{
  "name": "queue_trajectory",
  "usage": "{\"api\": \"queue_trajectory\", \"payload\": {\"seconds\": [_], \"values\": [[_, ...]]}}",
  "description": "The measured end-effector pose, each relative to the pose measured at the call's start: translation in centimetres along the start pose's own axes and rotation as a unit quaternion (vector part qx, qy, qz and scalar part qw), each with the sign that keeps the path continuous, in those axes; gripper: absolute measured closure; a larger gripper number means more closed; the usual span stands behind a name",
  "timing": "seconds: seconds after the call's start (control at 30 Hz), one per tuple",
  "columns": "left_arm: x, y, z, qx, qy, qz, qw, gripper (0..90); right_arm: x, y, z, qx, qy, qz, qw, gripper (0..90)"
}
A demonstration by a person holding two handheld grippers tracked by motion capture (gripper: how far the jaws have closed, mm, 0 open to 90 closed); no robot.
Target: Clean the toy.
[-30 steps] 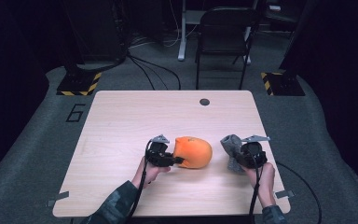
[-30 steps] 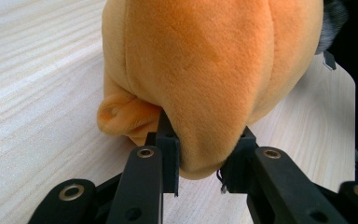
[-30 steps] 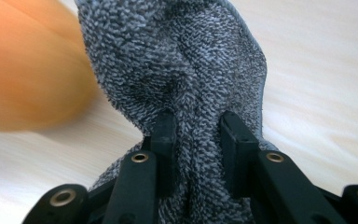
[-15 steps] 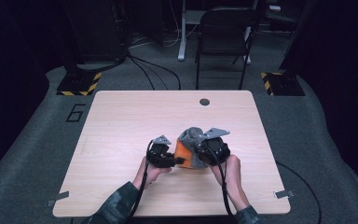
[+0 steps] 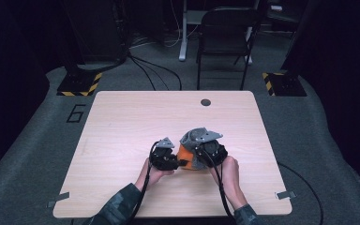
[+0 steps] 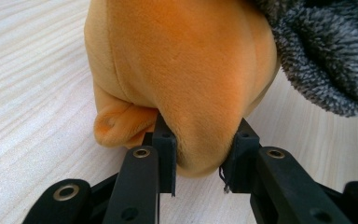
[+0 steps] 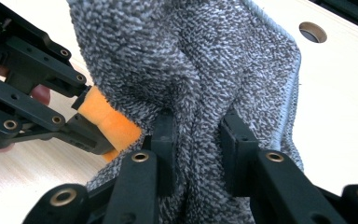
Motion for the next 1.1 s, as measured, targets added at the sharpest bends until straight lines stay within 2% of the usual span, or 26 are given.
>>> {"api": "queue_trajectory", "payload": {"seconds": [0.2,0.4,0.53,0.7,0.87,0.97,1.1], "values": [[0.0,-0.1,0.0,-0.004,0.003,-0.002,1.0,70.6,-0.9,0.1,-0.4,-0.003,-0.008,0.003,1.0,69.7],[0.0,-0.1,-0.1,-0.006,0.005,-0.005,1.0,70.5,-2.1,0.1,-1.1,0.005,-0.024,0.0,0.9997,69.3],[0.1,-0.1,-0.1,-0.005,0.005,-0.006,1.0,70.3,-3.0,-0.1,-1.7,0.007,-0.04,0.006,0.9992,69.1],[0.1,-0.1,-0.1,-0.007,0.008,-0.007,0.9999,70.3,-4.2,-0.3,-2.6,0.019,-0.055,0.0,0.9983,69.0],[0.1,-0.1,-0.1,-0.008,0.007,-0.007,0.9999,70.3,-5.6,-1.1,-3.9,0.032,-0.078,-0.006,0.9964,69.0],[0.1,-0.1,-0.1,-0.008,0.006,-0.007,0.9999,70.3,-6.4,-1.7,-4.6,0.033,-0.101,0.009,0.9943,68.9],[0.0,-0.1,-0.1,-0.008,0.006,-0.008,0.9999,70.3,-7.1,-2.5,-5.7,0.051,-0.112,0.001,0.9925,68.9]]}}
Point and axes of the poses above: each handheld gripper's, and its own axes: y roughly backward along the jaws, z roughly out of its top, x roughly to its left, the point moved 7 cm from there along -y, roughly forward along the jaws
